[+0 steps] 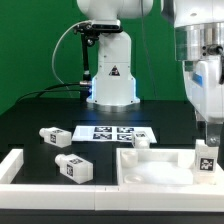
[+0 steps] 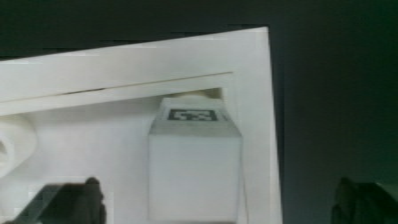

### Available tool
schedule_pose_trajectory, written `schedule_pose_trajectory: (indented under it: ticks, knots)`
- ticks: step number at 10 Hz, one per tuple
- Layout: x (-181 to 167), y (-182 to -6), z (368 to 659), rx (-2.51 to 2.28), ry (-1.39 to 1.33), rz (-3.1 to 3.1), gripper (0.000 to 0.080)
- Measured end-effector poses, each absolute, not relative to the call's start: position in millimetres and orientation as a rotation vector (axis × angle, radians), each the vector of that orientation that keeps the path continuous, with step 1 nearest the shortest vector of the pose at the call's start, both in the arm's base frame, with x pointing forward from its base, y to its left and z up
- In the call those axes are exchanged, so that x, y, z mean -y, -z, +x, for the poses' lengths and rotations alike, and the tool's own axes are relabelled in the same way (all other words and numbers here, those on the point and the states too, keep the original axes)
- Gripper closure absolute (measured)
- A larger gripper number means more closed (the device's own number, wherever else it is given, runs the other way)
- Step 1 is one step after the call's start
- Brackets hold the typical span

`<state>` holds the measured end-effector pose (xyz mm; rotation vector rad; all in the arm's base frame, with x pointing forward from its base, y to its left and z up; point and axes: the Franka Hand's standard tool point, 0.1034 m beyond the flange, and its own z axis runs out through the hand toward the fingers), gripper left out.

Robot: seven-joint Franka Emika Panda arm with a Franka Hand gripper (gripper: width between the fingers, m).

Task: Assemble one leg

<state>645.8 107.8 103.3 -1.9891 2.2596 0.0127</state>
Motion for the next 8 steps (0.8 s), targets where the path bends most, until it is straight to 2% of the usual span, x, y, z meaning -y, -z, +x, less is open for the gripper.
schedule_pose_trajectory:
  ticks: [2, 6, 8]
  knots:
    - [-107.7, -102.1, 645.2, -2.159, -0.003, -2.105, 0.0151]
    - [-114.9, -90.3, 645.1, -1.469, 0.058, -2.636, 0.0151]
    - [-114.1, -90.4, 645.3, -1.321, 0.069, -2.718, 0.0151]
